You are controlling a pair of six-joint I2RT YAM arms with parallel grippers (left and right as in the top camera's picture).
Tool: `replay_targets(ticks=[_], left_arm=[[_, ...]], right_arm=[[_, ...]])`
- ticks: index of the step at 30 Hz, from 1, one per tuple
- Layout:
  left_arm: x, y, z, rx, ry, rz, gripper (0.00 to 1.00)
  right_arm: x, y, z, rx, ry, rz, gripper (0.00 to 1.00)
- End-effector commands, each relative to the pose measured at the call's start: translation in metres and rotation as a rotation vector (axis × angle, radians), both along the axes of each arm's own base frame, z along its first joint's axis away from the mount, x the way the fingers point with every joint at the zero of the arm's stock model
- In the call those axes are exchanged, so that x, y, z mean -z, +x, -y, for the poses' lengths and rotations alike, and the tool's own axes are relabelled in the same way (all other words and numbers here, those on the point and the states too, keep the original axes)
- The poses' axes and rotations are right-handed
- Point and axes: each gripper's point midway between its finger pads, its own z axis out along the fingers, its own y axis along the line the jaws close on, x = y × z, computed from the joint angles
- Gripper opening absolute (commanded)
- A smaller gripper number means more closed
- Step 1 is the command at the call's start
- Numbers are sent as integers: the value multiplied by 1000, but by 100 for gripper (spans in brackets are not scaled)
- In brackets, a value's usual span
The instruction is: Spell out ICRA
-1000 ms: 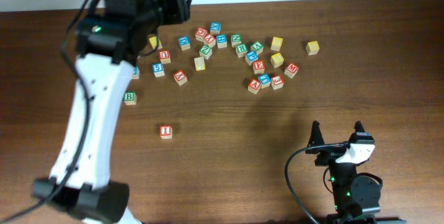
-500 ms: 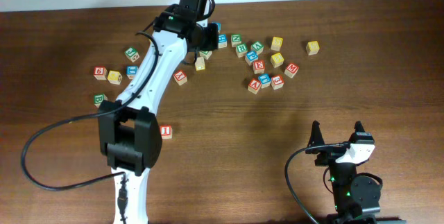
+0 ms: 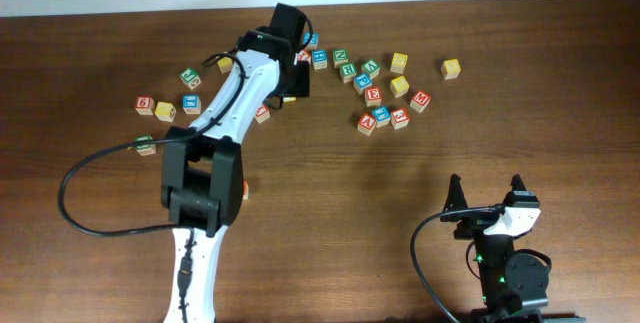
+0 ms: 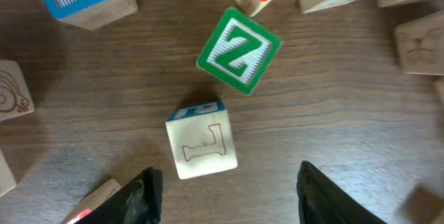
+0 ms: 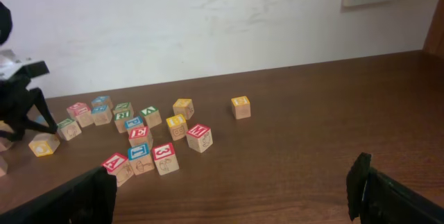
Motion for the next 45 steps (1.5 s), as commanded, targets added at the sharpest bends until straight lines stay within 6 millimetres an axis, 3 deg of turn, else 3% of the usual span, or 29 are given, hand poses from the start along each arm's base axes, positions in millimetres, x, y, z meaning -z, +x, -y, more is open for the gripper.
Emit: replay_targets(ticks=[1, 6, 16, 20, 27, 34, 39, 42, 45], left_arm=[[18, -1, -5, -16, 24, -24, 55], [33, 5, -3, -18, 23, -21, 50], [29, 11, -1, -17, 14, 3, 29], [10, 13, 0, -17, 7, 22, 25], [-61, 6, -2, -16, -15, 81, 25], [-148, -39, -18, -17, -25, 110, 24], [-206, -91, -36, -16, -26, 112, 23], [-217, -120, -46, -13, -8, 62, 23], [-210, -160, -60, -12, 44, -80, 24]], right_arm=[[3, 0, 4, 17, -8, -5, 98], [3, 0, 4, 17, -8, -5, 98], [3, 0, 4, 17, -8, -5, 98], [3, 0, 4, 17, -8, -5, 98], [3, 0, 4, 17, -8, -5, 98], [3, 0, 4, 17, -8, -6, 98], [3, 0, 4, 17, -8, -5, 98], [3, 0, 4, 17, -8, -5, 98], [3, 0, 4, 17, -8, -5, 98]])
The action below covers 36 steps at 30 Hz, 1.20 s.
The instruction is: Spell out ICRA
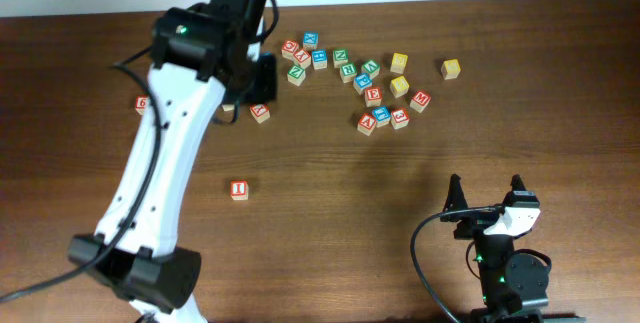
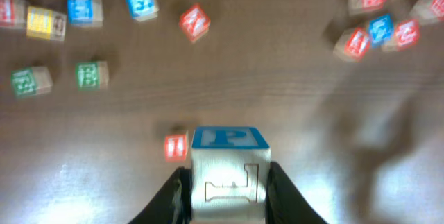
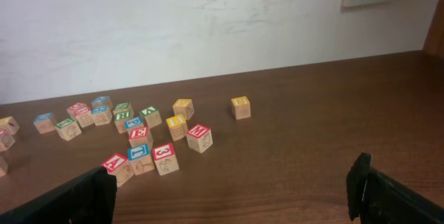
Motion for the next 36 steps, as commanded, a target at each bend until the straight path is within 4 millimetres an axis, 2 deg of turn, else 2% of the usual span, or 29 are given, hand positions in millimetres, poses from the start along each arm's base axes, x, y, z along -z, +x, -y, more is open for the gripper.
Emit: replay_targets(ticks=[1, 2, 3, 7, 16, 21, 25, 29, 36], left_arm=[[6, -36, -14, -4, 58, -134, 24], [10, -38, -15, -3, 62, -149, 22], [18, -42, -13, 4, 65, -179, 13], [51, -58, -8, 31, 101, -284, 13], [155, -99, 8, 79, 86, -492, 15], [201, -102, 7, 83, 80, -475, 17], [215, -97, 5, 83, 96, -438, 22], [216, -89, -4, 77, 150, -397, 22], [217, -78, -2, 74, 152, -348, 22]], right_arm=[[3, 0, 4, 17, -8, -5, 98], [3, 0, 4, 17, -8, -5, 98], [3, 0, 4, 17, -8, -5, 98], [3, 0, 4, 17, -8, -5, 98], [3, 0, 4, 17, -8, -5, 98], [3, 0, 4, 17, -8, -5, 98], [3, 0, 4, 17, -8, -6, 99], [3, 0, 4, 17, -8, -6, 98], [3, 0, 4, 17, -8, -5, 98]])
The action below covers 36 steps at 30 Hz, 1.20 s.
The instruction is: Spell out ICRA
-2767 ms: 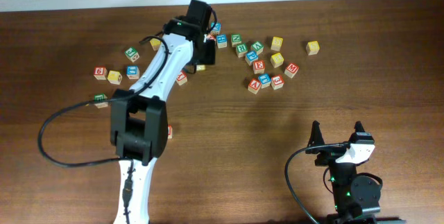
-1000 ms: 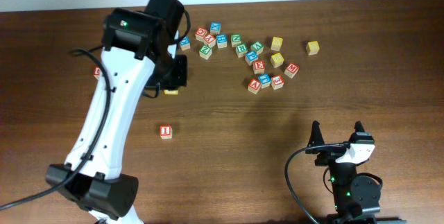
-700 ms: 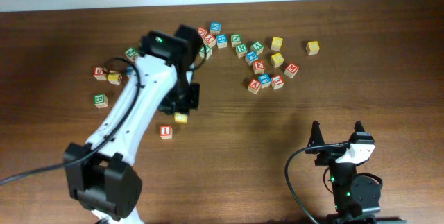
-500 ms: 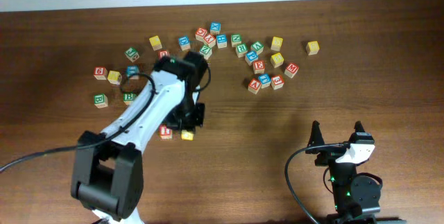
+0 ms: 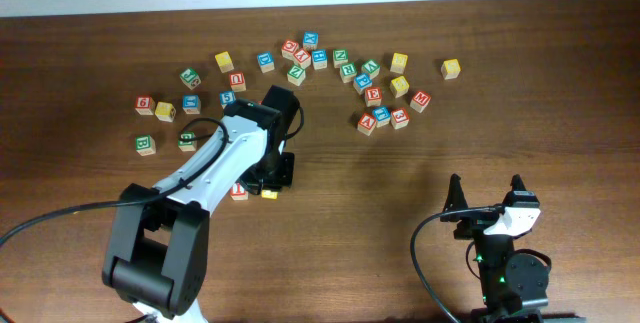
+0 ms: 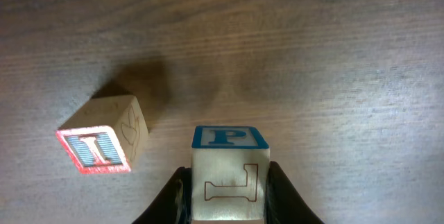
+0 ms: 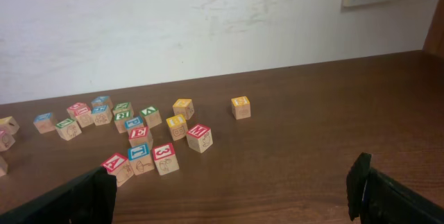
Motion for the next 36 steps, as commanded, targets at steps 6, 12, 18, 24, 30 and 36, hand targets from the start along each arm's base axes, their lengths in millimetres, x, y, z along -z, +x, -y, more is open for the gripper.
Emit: replay_targets(ticks=[6, 12, 18, 24, 30, 36], left_arm=[[1, 1, -3, 6, 22, 12, 25], [1, 1, -3, 6, 22, 12, 31], [1, 1, -3, 6, 22, 13, 72], [1, 1, -3, 6, 21, 13, 77], [1, 1, -3, 6, 22, 12, 20], [1, -2, -3, 6, 18, 1, 9]], right_arm=[[3, 0, 4, 17, -9, -5, 98], [3, 0, 4, 17, -9, -5, 98], [3, 0, 4, 17, -9, -5, 98], [3, 0, 4, 17, -9, -5, 98], [3, 0, 4, 17, -9, -6, 98], [3, 0, 4, 17, -9, -5, 98]])
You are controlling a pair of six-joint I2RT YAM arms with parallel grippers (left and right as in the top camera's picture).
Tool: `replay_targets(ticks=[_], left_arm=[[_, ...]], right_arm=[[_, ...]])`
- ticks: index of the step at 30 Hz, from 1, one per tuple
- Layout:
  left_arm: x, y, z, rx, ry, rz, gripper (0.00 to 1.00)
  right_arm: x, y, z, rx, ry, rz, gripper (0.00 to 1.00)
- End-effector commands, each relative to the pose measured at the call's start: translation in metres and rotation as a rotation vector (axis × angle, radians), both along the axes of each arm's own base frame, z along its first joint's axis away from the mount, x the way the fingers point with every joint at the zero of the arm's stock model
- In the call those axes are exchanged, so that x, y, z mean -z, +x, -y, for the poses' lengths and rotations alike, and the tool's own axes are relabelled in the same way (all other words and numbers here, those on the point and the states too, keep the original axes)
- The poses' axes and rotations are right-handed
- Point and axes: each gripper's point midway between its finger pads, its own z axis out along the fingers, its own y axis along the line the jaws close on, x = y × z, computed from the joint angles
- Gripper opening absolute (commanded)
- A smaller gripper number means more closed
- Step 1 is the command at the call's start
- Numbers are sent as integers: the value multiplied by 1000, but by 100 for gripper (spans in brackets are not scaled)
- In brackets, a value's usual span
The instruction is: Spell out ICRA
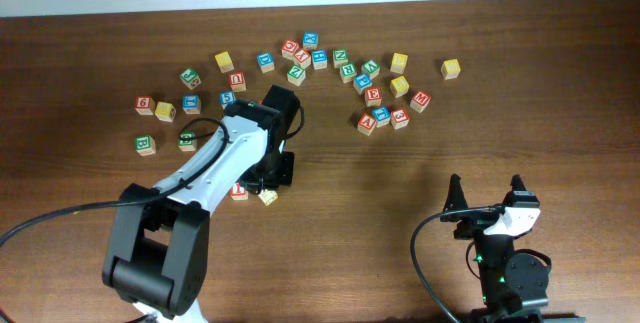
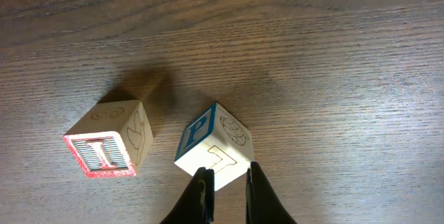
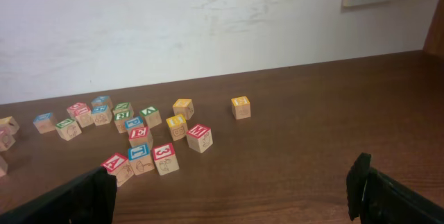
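Note:
A wooden block with a red I lies on the brown table. Right beside it is a block with a blue P face, turned cornerwise. My left gripper stands over it with its fingers close together, pinching the block's near corner. From above, the left gripper covers part of the P block, next to the I block. A red A block sits in the far cluster. My right gripper is open and holds nothing.
Several letter blocks lie scattered along the table's far side, one group at the left and one at the right. A lone yellow block sits furthest right. The right arm's base is at the near right.
The P block was held square between the left fingers; now it is turned cornerwise beside the I block, and the fingers stand much closer together. The right arm has not moved.
My left gripper first hung open over the P block in the far cluster. Then it held that block high above the table, with the I block below. Later it was low beside the I block, still gripping squarely. Now the block sits twisted there.

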Motion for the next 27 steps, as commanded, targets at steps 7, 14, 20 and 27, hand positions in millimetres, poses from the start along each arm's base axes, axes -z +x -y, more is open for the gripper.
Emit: replay_targets(ticks=[7, 14, 20, 27], left_arm=[[4, -15, -6, 5, 27, -50, 15], [22, -14, -7, 5, 18, -23, 24], [22, -19, 2, 7, -27, -48, 23], [21, -28, 26, 36, -106, -75, 23]], right_arm=[[3, 0, 4, 17, -8, -5, 98], [3, 0, 4, 17, -8, -5, 98], [3, 0, 4, 17, -8, -6, 98], [3, 0, 4, 17, -8, -6, 98]])
